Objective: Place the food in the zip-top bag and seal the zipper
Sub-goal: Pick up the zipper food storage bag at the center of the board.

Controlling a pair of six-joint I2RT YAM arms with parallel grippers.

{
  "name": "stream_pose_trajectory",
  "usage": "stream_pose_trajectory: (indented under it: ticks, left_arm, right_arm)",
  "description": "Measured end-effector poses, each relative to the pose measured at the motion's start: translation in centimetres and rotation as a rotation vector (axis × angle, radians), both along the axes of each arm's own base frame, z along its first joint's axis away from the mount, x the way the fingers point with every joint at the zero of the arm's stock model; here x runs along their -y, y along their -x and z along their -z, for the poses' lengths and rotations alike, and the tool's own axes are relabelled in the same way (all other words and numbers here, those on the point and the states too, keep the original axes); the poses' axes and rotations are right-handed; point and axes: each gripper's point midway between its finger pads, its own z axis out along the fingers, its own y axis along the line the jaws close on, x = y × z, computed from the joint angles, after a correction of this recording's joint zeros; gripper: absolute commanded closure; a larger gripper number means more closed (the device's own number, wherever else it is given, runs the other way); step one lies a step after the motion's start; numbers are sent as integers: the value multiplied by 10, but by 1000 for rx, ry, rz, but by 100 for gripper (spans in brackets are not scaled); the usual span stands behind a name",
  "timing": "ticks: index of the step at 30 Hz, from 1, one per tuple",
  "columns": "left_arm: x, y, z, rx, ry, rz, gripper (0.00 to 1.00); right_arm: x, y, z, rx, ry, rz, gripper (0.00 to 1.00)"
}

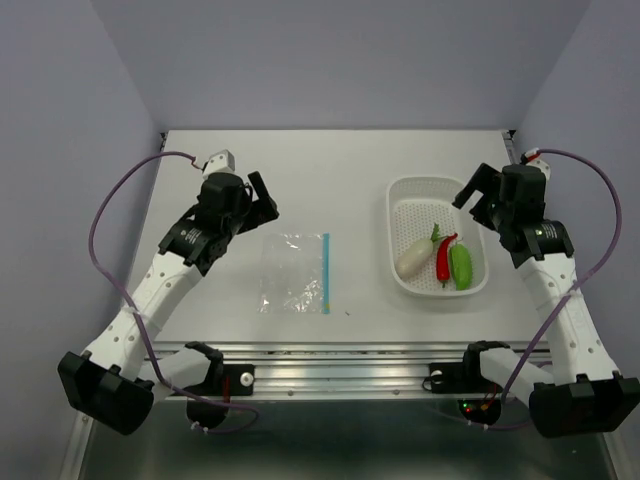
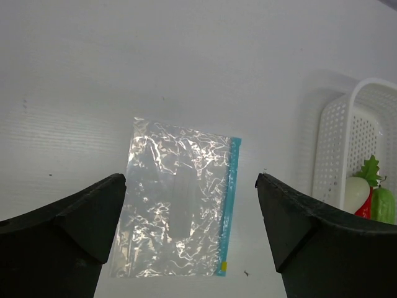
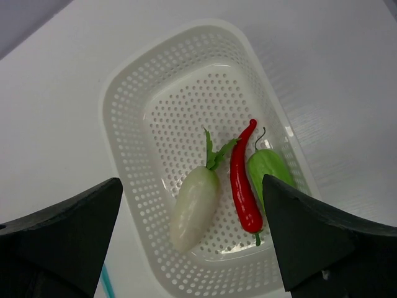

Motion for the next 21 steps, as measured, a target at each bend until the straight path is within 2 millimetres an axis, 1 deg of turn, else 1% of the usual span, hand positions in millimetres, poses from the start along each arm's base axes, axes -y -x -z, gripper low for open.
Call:
stream_pose_trajectory:
  ticks: [5, 8, 11, 16, 17, 21]
  left_arm:
    - [10, 2, 9, -26, -15, 25, 1]
    - [29, 4, 20, -60, -38, 74, 1]
    - [53, 5, 33, -106, -71, 132, 1]
    - [99, 13, 67, -199, -126, 238, 1]
    - [109, 16, 78, -225, -144, 262, 1]
    - [137, 25, 109, -297, -202, 324, 1]
  right_arm:
    - [-3, -2, -3, 16, -2, -20, 0]
    - [-5, -2, -8, 34, 2, -39, 0]
    - [-10, -1, -8, 45, 1, -76, 0]
    - [-25, -1, 4, 24, -14, -176, 0]
    - [-29, 0, 8, 12, -19, -204, 0]
    - [-39, -3, 17, -14, -35, -265, 0]
